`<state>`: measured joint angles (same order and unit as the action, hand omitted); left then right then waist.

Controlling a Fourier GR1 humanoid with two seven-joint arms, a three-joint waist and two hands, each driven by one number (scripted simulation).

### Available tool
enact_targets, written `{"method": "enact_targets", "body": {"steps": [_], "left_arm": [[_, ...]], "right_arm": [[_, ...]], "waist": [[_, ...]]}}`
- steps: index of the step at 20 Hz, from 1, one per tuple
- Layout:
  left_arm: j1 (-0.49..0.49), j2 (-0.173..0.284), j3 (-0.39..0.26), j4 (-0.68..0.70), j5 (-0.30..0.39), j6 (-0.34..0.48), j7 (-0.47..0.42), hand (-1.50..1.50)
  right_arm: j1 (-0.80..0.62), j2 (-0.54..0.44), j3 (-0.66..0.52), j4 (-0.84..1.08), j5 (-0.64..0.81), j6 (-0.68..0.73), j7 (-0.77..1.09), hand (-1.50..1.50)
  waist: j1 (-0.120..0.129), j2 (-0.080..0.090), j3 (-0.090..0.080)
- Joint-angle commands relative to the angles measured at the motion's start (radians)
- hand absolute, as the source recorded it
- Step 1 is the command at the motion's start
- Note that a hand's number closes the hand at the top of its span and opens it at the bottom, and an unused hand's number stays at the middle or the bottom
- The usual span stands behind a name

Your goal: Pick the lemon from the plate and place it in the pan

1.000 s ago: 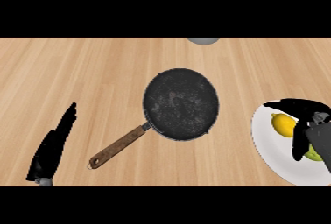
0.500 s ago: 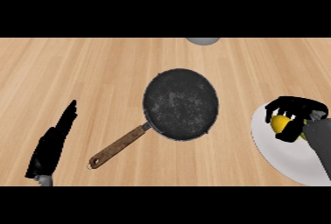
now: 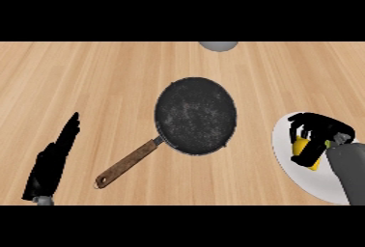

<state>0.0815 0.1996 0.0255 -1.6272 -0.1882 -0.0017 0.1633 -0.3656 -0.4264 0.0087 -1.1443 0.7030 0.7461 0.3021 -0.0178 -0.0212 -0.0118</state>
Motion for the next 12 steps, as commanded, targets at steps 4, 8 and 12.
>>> {"method": "enact_targets", "body": {"steps": [4,8,12], "left_arm": [[0.052,0.01,0.048,0.001,0.001,0.032,0.013,0.0],[0.084,0.002,0.048,-0.004,0.002,0.035,-0.001,0.0],[0.087,0.012,0.051,0.009,0.002,0.025,-0.025,0.0]], "right_arm": [[0.199,0.141,-0.163,-0.089,0.039,-0.283,0.361,1.5],[0.23,0.159,-0.143,-0.321,0.169,-0.448,0.511,1.5],[0.185,0.155,-0.031,-0.586,0.34,-0.535,0.595,1.5]], "waist": [[-0.13,-0.027,0.001],[-0.12,-0.033,-0.001],[-0.094,-0.033,-0.003]]}}
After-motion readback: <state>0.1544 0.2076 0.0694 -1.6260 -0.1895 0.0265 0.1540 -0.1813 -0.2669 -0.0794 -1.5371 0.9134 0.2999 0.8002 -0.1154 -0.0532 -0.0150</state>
